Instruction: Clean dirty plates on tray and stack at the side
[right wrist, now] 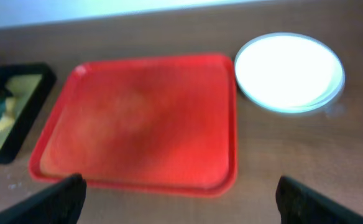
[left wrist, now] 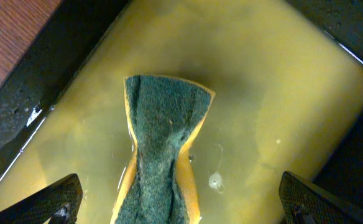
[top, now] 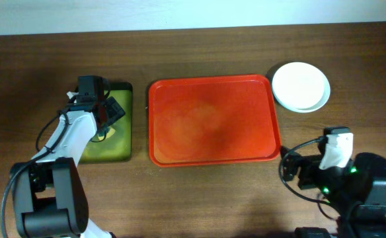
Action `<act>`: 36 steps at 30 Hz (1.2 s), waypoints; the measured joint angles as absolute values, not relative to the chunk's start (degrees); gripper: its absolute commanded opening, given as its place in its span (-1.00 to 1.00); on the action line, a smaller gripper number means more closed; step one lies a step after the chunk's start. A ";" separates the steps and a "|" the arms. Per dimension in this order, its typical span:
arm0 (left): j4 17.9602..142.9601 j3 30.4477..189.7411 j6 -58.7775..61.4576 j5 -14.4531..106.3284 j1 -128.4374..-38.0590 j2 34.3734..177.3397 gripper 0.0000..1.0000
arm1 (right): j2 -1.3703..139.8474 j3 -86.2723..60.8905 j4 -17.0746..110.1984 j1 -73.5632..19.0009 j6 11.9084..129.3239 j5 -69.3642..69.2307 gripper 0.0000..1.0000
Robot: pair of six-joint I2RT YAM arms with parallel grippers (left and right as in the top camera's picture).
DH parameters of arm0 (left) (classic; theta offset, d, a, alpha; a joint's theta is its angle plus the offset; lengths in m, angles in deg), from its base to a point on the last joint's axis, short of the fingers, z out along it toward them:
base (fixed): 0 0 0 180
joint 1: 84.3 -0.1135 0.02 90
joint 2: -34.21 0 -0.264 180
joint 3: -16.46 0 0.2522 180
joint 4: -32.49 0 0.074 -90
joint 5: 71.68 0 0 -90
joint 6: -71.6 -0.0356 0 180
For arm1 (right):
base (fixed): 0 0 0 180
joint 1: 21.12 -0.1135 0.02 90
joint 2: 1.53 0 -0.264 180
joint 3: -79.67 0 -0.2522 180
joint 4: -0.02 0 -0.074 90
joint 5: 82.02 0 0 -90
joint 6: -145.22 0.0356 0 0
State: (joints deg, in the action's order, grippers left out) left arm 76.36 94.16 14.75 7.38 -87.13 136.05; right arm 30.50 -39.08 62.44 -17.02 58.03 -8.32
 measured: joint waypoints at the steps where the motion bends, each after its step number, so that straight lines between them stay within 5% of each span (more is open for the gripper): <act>1: 76.36 94.16 14.75 7.36 -87.13 136.05 0.98 | 28.90 -43.04 57.87 -18.31 58.00 -8.32 0.97; 6: 76.38 94.16 14.75 7.36 -87.13 136.05 0.99 | 19.07 -64.15 31.80 -22.13 58.00 -8.36 0.97; 14: 76.38 94.16 14.75 7.38 -87.13 136.05 0.99 | 6.54 -80.79 15.01 -22.29 57.98 -7.40 0.97; 36: 76.38 94.16 14.75 7.38 -87.13 136.05 0.98 | -0.74 -85.75 17.66 -22.29 56.45 1.56 0.97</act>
State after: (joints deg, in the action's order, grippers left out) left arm 76.38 94.16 14.75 7.38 -87.13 136.05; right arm -0.74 -85.75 17.66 -22.29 56.45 1.56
